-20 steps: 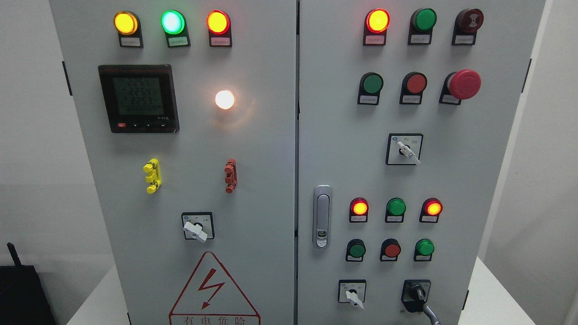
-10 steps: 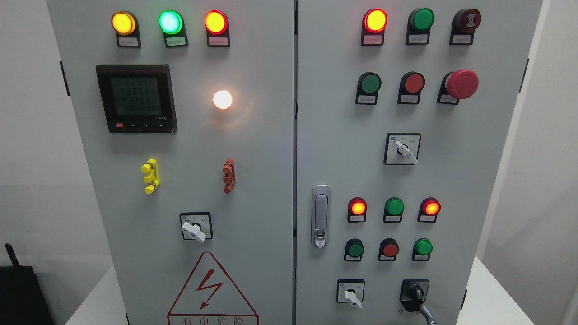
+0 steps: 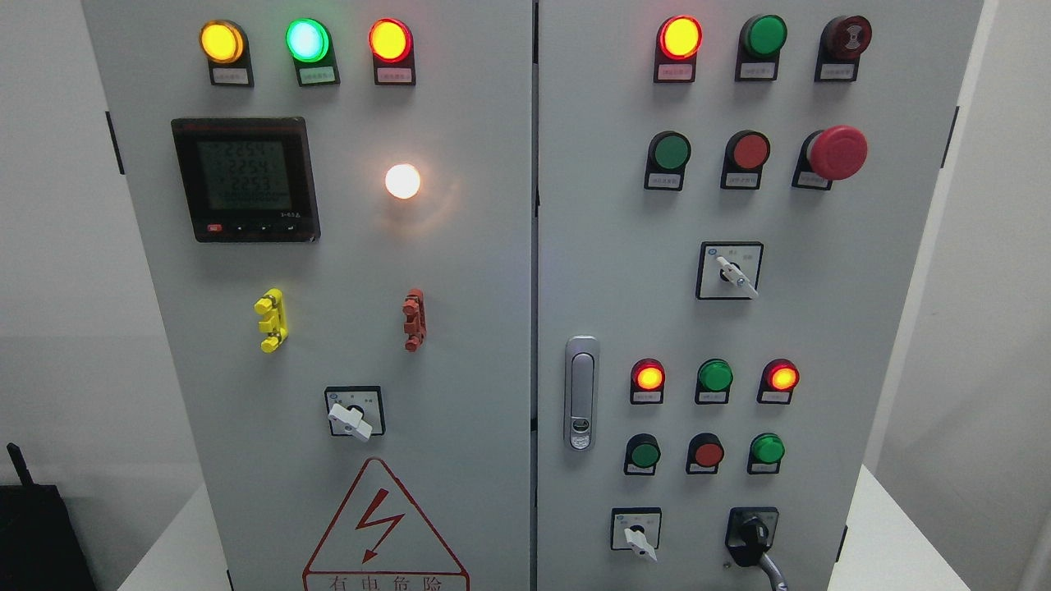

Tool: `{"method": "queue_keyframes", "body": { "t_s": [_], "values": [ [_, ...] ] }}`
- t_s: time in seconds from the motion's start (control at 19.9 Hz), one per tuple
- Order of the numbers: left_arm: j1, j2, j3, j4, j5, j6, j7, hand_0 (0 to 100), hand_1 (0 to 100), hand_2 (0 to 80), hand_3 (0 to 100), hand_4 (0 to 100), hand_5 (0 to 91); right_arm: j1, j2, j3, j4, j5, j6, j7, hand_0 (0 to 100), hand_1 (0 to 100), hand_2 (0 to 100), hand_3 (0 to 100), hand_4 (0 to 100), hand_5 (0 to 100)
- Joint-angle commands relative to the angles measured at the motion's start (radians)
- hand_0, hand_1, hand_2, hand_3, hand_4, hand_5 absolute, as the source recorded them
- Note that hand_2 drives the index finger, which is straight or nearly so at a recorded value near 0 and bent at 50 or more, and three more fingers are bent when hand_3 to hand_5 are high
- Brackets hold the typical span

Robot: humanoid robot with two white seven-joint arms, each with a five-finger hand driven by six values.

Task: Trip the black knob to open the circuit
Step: 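Grip the black rotary knob with the right hand and twist it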

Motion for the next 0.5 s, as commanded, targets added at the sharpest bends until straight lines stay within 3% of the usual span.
{"method": "queue_keyframes", "body": {
  "t_s": [0.0, 0.45],
  "values": [
    [-0.002, 0.000, 0.001, 0.000, 0.002, -0.001, 0.000, 12, 39, 0.0, 0, 0, 0.0, -0.018, -0.001, 0.027, -0.030, 0.002, -0.009, 0.016, 98, 82, 0, 100, 97, 97],
    [-0.004, -0.002, 0.001, 0.000, 0.002, -0.001, 0.000, 12, 39, 0.0, 0, 0, 0.0, -0.020, 0.001, 0.041, -0.039, 0.004, -0.009, 0.014, 98, 82, 0, 100, 97, 97]
  ]
}}
